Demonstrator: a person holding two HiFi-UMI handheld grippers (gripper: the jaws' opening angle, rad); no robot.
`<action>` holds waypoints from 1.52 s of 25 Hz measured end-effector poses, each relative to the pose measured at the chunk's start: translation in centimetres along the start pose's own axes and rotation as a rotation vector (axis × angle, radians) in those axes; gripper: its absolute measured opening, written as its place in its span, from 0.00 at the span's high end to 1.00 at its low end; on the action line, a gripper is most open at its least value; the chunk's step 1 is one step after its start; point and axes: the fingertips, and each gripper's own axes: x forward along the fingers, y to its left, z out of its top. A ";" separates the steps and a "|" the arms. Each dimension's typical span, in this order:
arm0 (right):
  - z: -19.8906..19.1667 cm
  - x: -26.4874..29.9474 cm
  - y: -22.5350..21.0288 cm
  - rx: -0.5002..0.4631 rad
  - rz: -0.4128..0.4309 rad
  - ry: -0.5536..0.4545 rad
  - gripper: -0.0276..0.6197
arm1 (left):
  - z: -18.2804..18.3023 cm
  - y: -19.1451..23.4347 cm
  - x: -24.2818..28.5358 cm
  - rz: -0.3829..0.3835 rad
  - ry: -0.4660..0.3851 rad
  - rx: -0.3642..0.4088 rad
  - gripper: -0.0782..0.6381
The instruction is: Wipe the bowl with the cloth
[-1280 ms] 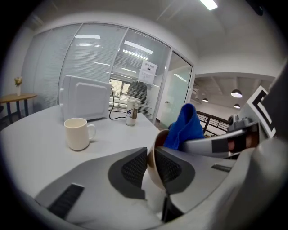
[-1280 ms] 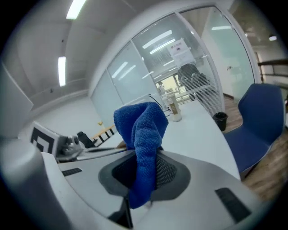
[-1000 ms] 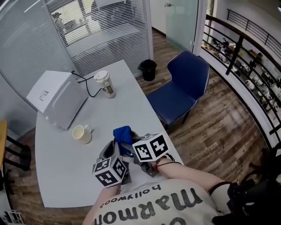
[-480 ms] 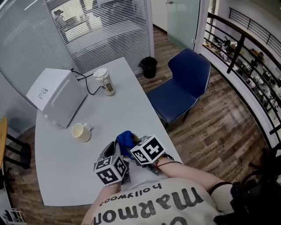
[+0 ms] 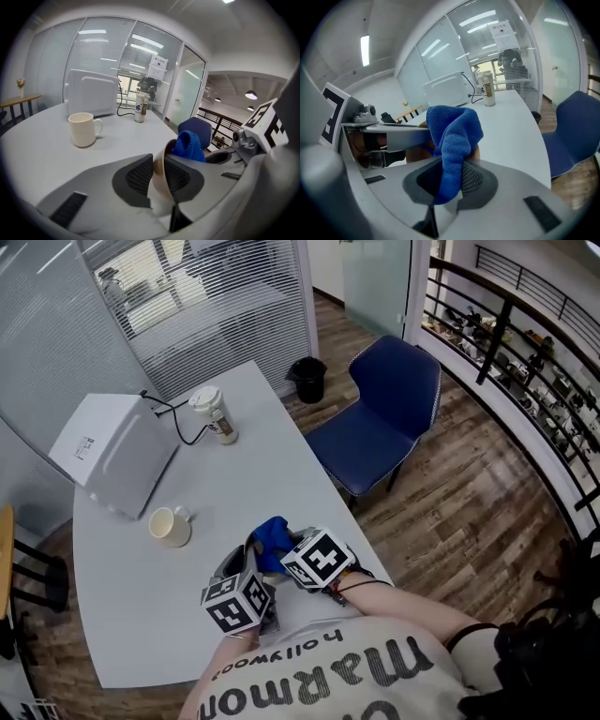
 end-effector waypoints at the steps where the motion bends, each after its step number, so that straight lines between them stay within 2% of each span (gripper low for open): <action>1: 0.1 -0.1 -0.3 -0.018 -0.019 -0.002 0.86 | 0.0 -0.1 0.0 -0.004 0.000 0.006 0.80; 7: 1.1 -0.6 -1.4 -0.110 -0.100 -0.042 0.86 | 0.4 0.0 0.2 -0.030 0.000 -0.008 0.79; 13: 2.0 -1.4 -2.7 -0.124 -0.146 -0.089 0.86 | 0.0 -0.2 0.3 -0.053 0.021 0.003 0.79; 17: 3.0 -2.0 -2.8 -0.114 -0.130 -0.140 0.86 | 0.1 0.2 0.5 -0.057 0.023 -0.065 0.79; 19: 3.9 -2.5 -2.2 -0.077 -0.096 -0.190 0.86 | 0.4 0.9 0.5 -0.036 0.008 -0.118 0.79; 21: 5.2 -3.3 -1.3 0.011 -0.028 -0.254 0.86 | 0.8 1.7 0.4 -0.008 -0.019 -0.148 0.82; 24: 6.8 -4.0 0.7 0.159 0.105 -0.319 0.86 | 1.6 2.2 0.2 0.012 -0.057 -0.166 0.84; 27: 7.1 -3.7 2.7 0.243 0.191 -0.329 0.86 | 2.3 1.9 0.0 0.023 -0.095 -0.160 0.84; 29: 6.9 -3.3 3.3 0.251 0.185 -0.326 0.86 | 2.7 1.4 -0.2 0.017 -0.120 -0.173 0.85; 34: 6.1 -2.5 2.5 0.226 0.054 -0.278 0.86 | 3.8 0.3 -0.9 -0.018 -0.170 -0.231 0.81; 36: 5.6 -2.2 2.5 0.240 0.050 -0.253 0.86 | 4.0 -0.1 -1.0 -0.039 -0.179 -0.256 0.80; 38: 5.5 -2.2 2.9 0.275 0.097 -0.260 0.86 | 4.2 -0.1 -1.1 -0.046 -0.190 -0.261 0.80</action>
